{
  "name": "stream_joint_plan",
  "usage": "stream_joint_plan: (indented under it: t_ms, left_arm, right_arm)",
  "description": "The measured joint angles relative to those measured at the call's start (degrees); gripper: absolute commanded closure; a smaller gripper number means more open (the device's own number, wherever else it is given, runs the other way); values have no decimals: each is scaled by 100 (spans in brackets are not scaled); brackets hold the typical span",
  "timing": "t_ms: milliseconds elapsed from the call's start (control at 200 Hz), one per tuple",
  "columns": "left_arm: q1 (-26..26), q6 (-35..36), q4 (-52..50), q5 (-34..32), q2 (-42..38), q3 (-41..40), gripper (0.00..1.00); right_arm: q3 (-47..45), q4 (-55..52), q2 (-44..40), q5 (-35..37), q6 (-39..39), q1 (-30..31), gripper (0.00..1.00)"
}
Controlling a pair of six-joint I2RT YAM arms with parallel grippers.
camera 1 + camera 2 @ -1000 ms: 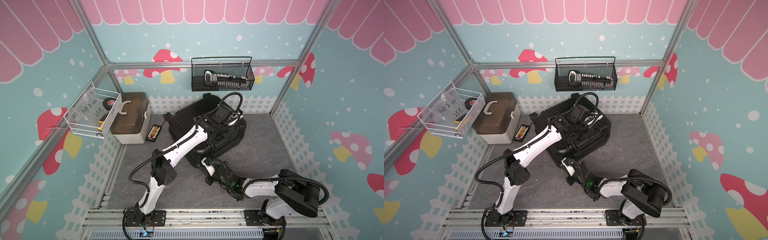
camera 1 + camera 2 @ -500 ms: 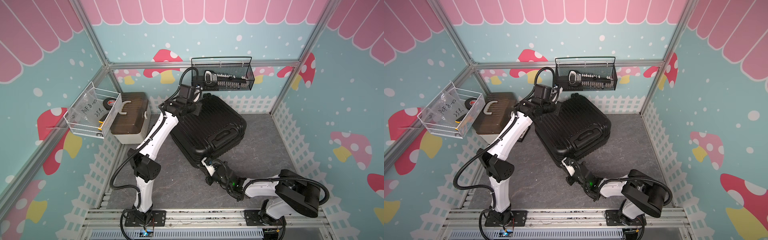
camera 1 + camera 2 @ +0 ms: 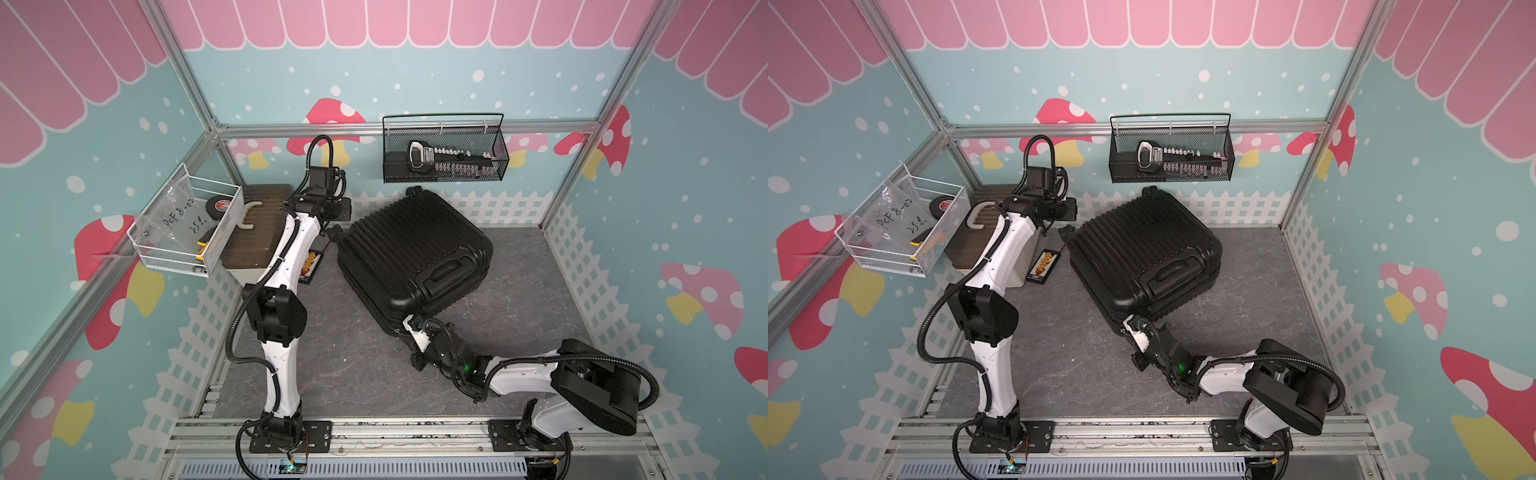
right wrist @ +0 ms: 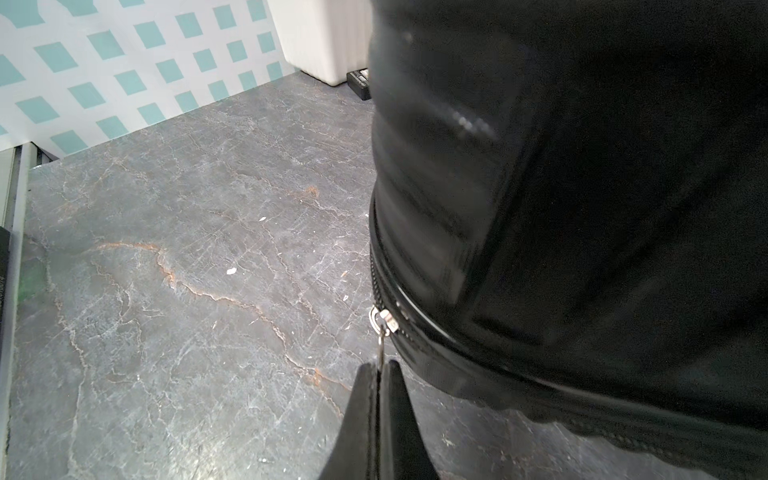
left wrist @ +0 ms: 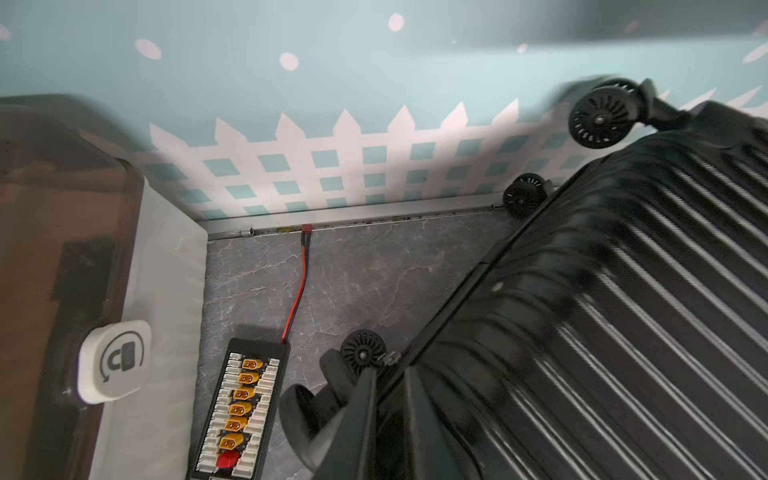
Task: Close the suitcase zippers
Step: Zip the zipper on the suitcase.
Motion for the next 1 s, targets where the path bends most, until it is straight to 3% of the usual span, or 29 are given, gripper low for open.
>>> stream_joint_plan:
  t_ms: [140, 540, 1001]
  left_arm:
    - [2, 83, -33, 61, 310, 0, 81]
    - [-39, 511, -291, 79, 472, -37, 82]
    - [-472, 699, -173, 0, -1224, -2345, 84]
  right_arm:
    - [7, -101, -68, 17, 15, 0, 100]
    - [-44, -599, -457, 282, 26, 42, 100]
    - [-413, -2564, -1952, 1145, 136, 79, 100]
